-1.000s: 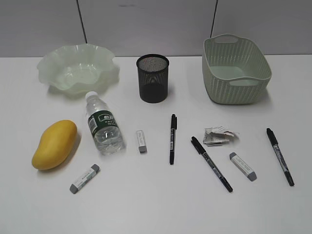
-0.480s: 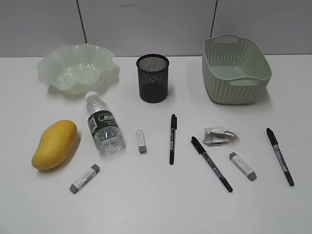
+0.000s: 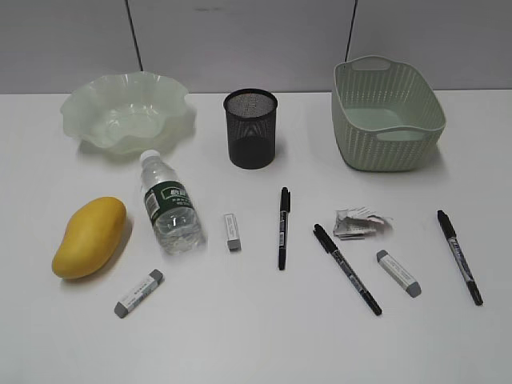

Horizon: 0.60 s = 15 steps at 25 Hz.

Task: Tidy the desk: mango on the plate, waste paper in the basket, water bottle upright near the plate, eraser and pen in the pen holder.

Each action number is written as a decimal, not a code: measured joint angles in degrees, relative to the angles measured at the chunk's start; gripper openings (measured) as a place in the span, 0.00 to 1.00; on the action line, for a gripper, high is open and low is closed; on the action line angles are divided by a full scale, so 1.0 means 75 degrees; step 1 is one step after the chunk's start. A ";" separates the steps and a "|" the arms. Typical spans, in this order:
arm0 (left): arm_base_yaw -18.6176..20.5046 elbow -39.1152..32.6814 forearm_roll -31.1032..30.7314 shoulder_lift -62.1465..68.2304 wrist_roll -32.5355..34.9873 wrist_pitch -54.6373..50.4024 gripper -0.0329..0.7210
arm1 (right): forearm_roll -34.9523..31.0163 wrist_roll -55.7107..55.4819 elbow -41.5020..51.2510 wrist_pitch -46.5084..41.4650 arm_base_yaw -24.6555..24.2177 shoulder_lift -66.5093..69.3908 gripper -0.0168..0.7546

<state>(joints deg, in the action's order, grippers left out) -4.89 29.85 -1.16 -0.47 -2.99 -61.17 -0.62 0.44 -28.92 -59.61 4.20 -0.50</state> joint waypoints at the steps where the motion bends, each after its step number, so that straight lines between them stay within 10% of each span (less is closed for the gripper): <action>1: 0.0000 0.0000 0.0000 0.0000 0.0000 0.0000 0.84 | 0.0000 0.0000 0.0000 0.0000 0.0000 0.0000 0.56; 15: 0.0000 0.1842 0.0220 0.4838 0.0000 -0.0009 0.88 | 0.0000 0.0000 0.0000 0.0000 0.0000 0.0000 0.56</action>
<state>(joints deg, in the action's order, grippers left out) -4.89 43.67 0.50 35.81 -2.99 -61.24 -0.62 0.44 -28.92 -59.61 4.20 -0.50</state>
